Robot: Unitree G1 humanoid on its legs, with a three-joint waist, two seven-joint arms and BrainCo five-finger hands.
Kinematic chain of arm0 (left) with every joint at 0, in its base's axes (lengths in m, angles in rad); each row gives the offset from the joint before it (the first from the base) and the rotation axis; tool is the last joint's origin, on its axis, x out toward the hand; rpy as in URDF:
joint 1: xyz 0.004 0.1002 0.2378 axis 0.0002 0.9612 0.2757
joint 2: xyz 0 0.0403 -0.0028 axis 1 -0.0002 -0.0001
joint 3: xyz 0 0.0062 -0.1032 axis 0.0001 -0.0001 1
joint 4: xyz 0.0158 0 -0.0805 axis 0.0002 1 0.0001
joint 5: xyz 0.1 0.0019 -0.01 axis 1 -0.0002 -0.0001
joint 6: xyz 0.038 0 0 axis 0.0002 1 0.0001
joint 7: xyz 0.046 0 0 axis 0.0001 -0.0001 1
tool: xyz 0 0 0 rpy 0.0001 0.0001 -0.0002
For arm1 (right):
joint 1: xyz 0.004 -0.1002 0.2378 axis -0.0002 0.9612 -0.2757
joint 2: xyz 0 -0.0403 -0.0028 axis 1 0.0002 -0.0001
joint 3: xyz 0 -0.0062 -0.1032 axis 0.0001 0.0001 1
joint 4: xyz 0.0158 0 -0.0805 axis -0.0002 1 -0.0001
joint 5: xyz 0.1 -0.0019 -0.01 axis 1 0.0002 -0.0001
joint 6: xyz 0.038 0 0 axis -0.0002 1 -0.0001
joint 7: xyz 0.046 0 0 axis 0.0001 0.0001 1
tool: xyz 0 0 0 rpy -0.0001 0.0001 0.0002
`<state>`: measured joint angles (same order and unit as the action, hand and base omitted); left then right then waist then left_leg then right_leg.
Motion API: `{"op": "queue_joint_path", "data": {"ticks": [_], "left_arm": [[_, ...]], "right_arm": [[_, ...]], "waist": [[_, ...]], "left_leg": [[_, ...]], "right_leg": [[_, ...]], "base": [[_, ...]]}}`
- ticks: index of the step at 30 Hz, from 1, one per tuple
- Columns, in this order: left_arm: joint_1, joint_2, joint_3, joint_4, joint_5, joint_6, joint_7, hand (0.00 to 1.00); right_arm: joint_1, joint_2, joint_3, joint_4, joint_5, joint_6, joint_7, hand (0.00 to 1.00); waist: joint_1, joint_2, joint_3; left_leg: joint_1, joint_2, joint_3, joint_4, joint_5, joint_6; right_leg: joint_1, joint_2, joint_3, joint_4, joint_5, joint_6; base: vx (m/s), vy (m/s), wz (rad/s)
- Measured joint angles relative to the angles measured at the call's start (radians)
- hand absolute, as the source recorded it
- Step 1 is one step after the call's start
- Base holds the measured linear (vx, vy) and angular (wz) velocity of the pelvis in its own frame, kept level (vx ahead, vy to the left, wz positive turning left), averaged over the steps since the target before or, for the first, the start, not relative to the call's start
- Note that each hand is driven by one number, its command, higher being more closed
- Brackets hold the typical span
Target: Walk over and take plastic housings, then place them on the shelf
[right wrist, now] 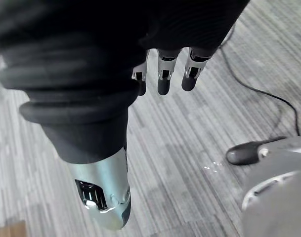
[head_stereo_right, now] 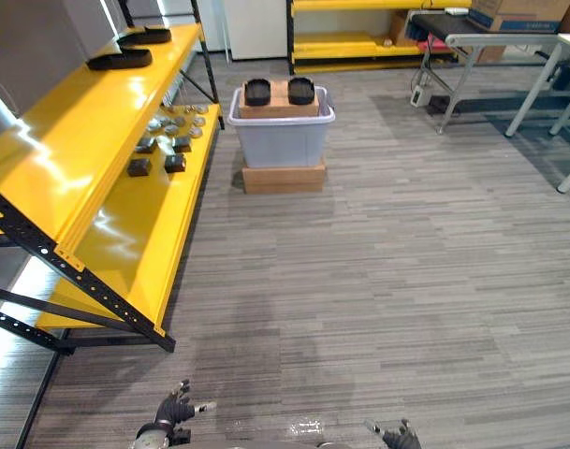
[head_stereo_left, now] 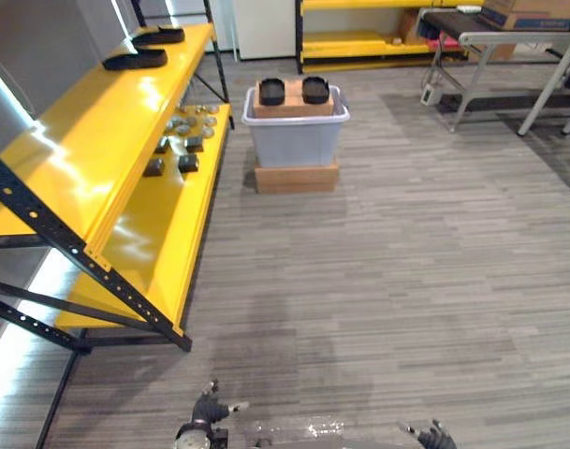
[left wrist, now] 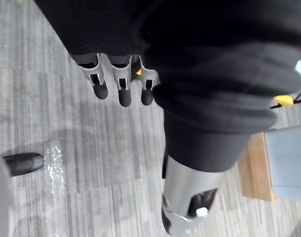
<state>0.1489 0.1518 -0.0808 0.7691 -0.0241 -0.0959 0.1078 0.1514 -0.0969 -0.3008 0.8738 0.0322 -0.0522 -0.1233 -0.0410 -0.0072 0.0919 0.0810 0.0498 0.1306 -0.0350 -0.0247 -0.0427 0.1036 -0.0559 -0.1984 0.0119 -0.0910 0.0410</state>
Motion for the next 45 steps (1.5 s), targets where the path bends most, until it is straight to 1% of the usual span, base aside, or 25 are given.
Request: {"op": "queue_joint_path", "data": {"ticks": [4, 11, 18, 20, 22, 23, 24, 25, 26, 27, 28, 30, 31, 32, 33, 35, 36, 37, 38, 39, 40, 41, 43, 44, 45], "left_arm": [[0.008, 0.018, 0.000, -0.028, 0.033, -0.001, -0.002, 0.00], [0.013, 0.017, 0.010, -0.036, 0.035, -0.008, 0.001, 0.00], [0.025, 0.009, 0.054, -0.067, 0.008, -0.008, 0.009, 0.00], [0.023, 0.004, 0.054, -0.077, -0.006, -0.008, 0.010, 0.00], [0.024, -0.007, 0.055, -0.092, -0.015, -0.008, 0.020, 0.00], [0.024, -0.010, 0.055, -0.097, -0.017, -0.009, 0.027, 0.00], [0.010, -0.007, 0.055, -0.101, -0.028, -0.009, 0.031, 0.00], [0.004, 0.001, 0.054, -0.101, -0.043, -0.008, 0.040, 0.00], [0.001, 0.008, 0.054, -0.100, -0.047, -0.007, 0.047, 0.00], [-0.006, 0.015, 0.056, -0.098, -0.051, 0.000, 0.050, 0.00], [-0.024, 0.015, 0.066, -0.094, -0.055, 0.000, 0.050, 0.00], [-0.062, 0.015, 0.075, -0.092, -0.055, -0.001, 0.053, 0.00], [-0.090, 0.020, 0.083, -0.090, -0.055, -0.001, 0.059, 0.00], [-0.105, 0.028, 0.087, -0.090, -0.054, -0.002, 0.069, 0.00], [-0.118, 0.010, 0.089, -0.076, -0.052, -0.003, 0.071, 0.00], [-0.132, -0.012, 0.083, -0.072, -0.051, -0.008, 0.068, 0.00], [-0.126, -0.019, 0.083, -0.070, -0.051, -0.009, 0.068, 0.00], [-0.117, -0.031, 0.083, -0.066, -0.052, -0.009, 0.068, 0.00], [-0.103, -0.039, 0.083, -0.068, -0.053, -0.010, 0.066, 0.00], [-0.091, -0.041, 0.083, -0.067, -0.053, -0.011, 0.065, 0.00], [-0.086, -0.040, 0.084, -0.061, -0.055, -0.010, 0.066, 0.00], [-0.078, -0.040, 0.084, -0.057, -0.055, -0.010, 0.066, 0.00], [-0.054, -0.041, 0.084, -0.054, -0.055, -0.009, 0.065, 0.00], [-0.053, -0.041, 0.084, -0.055, -0.055, -0.009, 0.065, 0.00], [-0.052, -0.044, 0.084, -0.059, -0.055, -0.008, 0.065, 0.00]], "right_arm": [[-0.005, -0.029, 0.032, -0.032, -0.079, -0.004, 0.028, 0.00], [-0.007, -0.041, 0.047, -0.044, -0.115, -0.008, 0.038, 0.00], [-0.024, -0.050, 0.039, -0.044, -0.061, -0.006, 0.029, 0.00], [-0.042, -0.050, 0.020, -0.044, -0.047, -0.006, 0.020, 0.00], [-0.055, -0.050, 0.001, -0.044, -0.032, -0.002, 0.010, 0.00], [-0.056, -0.050, 0.000, -0.044, -0.030, -0.001, 0.008, 0.00], [-0.057, -0.049, 0.004, -0.044, -0.026, 0.004, 0.009, 0.00], [-0.054, -0.048, 0.005, -0.043, -0.022, 0.015, 0.010, 0.00], [-0.057, -0.048, 0.006, -0.041, -0.020, 0.019, 0.010, 0.00], [-0.064, -0.053, 0.019, -0.037, -0.018, 0.021, 0.011, 0.00], [-0.069, -0.073, 0.047, -0.039, -0.014, 0.019, 0.010, 0.00], [-0.072, -0.086, 0.064, -0.056, -0.013, 0.020, 0.009, 0.00], [-0.067, -0.084, 0.072, -0.075, -0.013, 0.019, 0.010, 0.00], [-0.060, -0.084, 0.073, -0.077, -0.013, 0.018, 0.010, 0.00], [-0.056, -0.101, 0.069, -0.074, -0.012, 0.020, 0.010, 0.00], [-0.067, -0.103, 0.063, -0.076, -0.003, 0.019, 0.011, 0.00], [-0.070, -0.103, 0.065, -0.079, -0.003, 0.018, 0.014, 0.00], [-0.070, -0.102, 0.075, -0.082, 0.000, 0.017, 0.017, 0.00], [-0.070, -0.103, 0.083, -0.082, 0.005, 0.016, 0.017, 0.00], [-0.070, -0.100, 0.084, -0.082, 0.009, 0.011, 0.017, 0.00], [-0.068, -0.095, 0.084, -0.076, 0.021, 0.008, 0.016, 0.00], [-0.067, -0.093, 0.084, -0.072, 0.032, 0.006, 0.016, 0.00], [-0.070, -0.096, 0.082, -0.069, 0.050, -0.006, 0.011, 0.00], [-0.074, -0.097, 0.080, -0.068, 0.050, -0.008, 0.011, 0.00], [-0.085, -0.096, 0.064, -0.067, 0.051, -0.008, 0.011, 0.00]], "waist": [[-0.002, 0.003, 0.003], [-0.004, 0.007, 0.002], [-0.005, 0.017, 0.003], [-0.006, 0.024, 0.006], [-0.007, 0.032, 0.016], [-0.007, 0.034, 0.018], [-0.010, 0.031, 0.031], [-0.011, 0.042, 0.048], [-0.011, 0.037, 0.054], [-0.016, 0.038, 0.070], [-0.033, 0.066, 0.087], [-0.052, 0.087, 0.111], [-0.062, 0.074, 0.115], [-0.063, 0.054, 0.117], [-0.063, 0.067, 0.123], [-0.078, 0.073, 0.126], [-0.083, 0.073, 0.128], [-0.082, 0.073, 0.131], [-0.075, 0.075, 0.138], [-0.066, 0.089, 0.145], [-0.049, 0.083, 0.157], [-0.042, 0.076, 0.158], [-0.023, 0.041, 0.157], [-0.021, 0.037, 0.159], [-0.010, 0.032, 0.164]], "left_leg": [[0.036, 0.000, 0.012, 0.001, -0.015, -0.023], [0.044, 0.004, 0.042, 0.059, -0.033, -0.047], [0.035, 0.014, 0.096, 0.133, -0.097, -0.026], [0.007, 0.018, 0.118, 0.178, -0.138, -0.014], [0.006, 0.017, 0.131, 0.217, -0.192, 0.005], [0.011, 0.017, 0.136, 0.216, -0.204, 0.014], [0.048, 0.011, 0.133, 0.207, -0.236, 0.035], [0.091, 0.012, 0.114, 0.185, -0.285, 0.047], [0.114, 0.011, 0.114, 0.170, -0.299, 0.045], [0.150, 0.025, 0.116, 0.157, -0.302, 0.045], [0.169, 0.067, 0.112, 0.152, -0.301, 0.044], [0.179, 0.109, 0.101, 0.159, -0.298, 0.037], [0.190, 0.114, 0.092, 0.156, -0.284, -0.013], [0.211, 0.108, 0.090, 0.155, -0.283, -0.046], [0.248, 0.130, 0.076, 0.165, -0.296, -0.070], [0.216, 0.141, 0.044, 0.270, -0.200, -0.168], [0.194, 0.142, 0.032, 0.329, -0.157, -0.158], [0.124, 0.155, 0.020, 0.509, -0.040, -0.139], [0.045, 0.198, 0.016, 0.683, 0.039, -0.134], [-0.030, 0.254, 0.025, 0.883, 0.014, -0.110], [-0.102, 0.301, 0.058, 1.074, -0.049, -0.051], [-0.132, 0.305, 0.073, 1.115, -0.075, -0.027], [-0.276, 0.263, 0.139, 1.045, -0.157, -0.022], [-0.313, 0.240, 0.143, 0.985, -0.170, -0.025], [-0.371, 0.187, 0.145, 0.816, -0.179, -0.027]], "right_leg": [[0.037, -0.003, -0.021, -0.002, -0.006, 0.012], [0.054, -0.012, -0.023, 0.036, -0.015, 0.025], [0.054, -0.017, -0.024, 0.066, -0.030, 0.039], [0.012, -0.027, -0.024, 0.129, -0.062, 0.076], [-0.119, -0.074, -0.042, 0.427, -0.127, 0.114], [-0.162, -0.093, -0.054, 0.529, -0.127, 0.113], [-0.260, -0.142, -0.074, 0.748, -0.115, 0.101], [-0.333, -0.168, -0.087, 0.895, -0.165, 0.093], [-0.361, -0.176, -0.100, 0.929, -0.199, 0.075], [-0.413, -0.184, -0.142, 0.926, -0.245, 0.018], [-0.465, -0.156, -0.197, 0.858, -0.257, 0.004], [-0.537, -0.110, -0.203, 0.710, -0.225, 0.003], [-0.572, -0.078, -0.168, 0.527, -0.127, 0.008], [-0.575, -0.059, -0.126, 0.396, -0.029, -0.012], [-0.571, -0.046, -0.100, 0.441, 0.085, -0.074], [-0.573, -0.092, -0.115, 0.577, -0.038, -0.077], [-0.551, -0.098, -0.123, 0.583, -0.063, -0.076], [-0.480, -0.098, -0.134, 0.546, -0.102, -0.078], [-0.406, -0.079, -0.147, 0.480, -0.109, -0.082], [-0.319, -0.045, -0.161, 0.412, -0.111, -0.087], [-0.205, -0.010, -0.163, 0.327, -0.113, -0.090], [-0.154, -0.002, -0.163, 0.289, -0.113, -0.090], [-0.011, 0.000, -0.159, 0.164, -0.114, -0.082], [0.011, -0.001, -0.158, 0.145, -0.113, -0.078], [0.041, -0.003, -0.148, 0.116, -0.112, -0.076]], "base": [[0.13, 0.000, 0.01], [0.11, -0.014, -0.01], [0.11, -0.017, -0.09], [0.14, 0.023, -0.22], [0.14, 0.071, -0.13], [0.16, 0.099, -0.02], [0.20, 0.083, 0.01], [0.23, 0.070, -0.01], [0.27, 0.045, -0.07], [0.30, 0.008, 0.05], [0.37, -0.024, 0.14], [0.35, -0.079, 0.32], [0.46, -0.177, 0.39], [0.63, -0.252, 0.46], [0.58, -0.229, 0.40], [0.50, -0.217, 0.51], [0.66, -0.380, 0.53], [0.56, -0.343, 0.38], [0.66, -0.371, 0.32], [0.53, -0.236, 0.05], [0.52, -0.205, -0.05], [0.50, -0.194, -0.11], [0.49, -0.137, -0.06], [0.50, -0.058, -0.18], [0.52, 0.011, -0.38]]}}
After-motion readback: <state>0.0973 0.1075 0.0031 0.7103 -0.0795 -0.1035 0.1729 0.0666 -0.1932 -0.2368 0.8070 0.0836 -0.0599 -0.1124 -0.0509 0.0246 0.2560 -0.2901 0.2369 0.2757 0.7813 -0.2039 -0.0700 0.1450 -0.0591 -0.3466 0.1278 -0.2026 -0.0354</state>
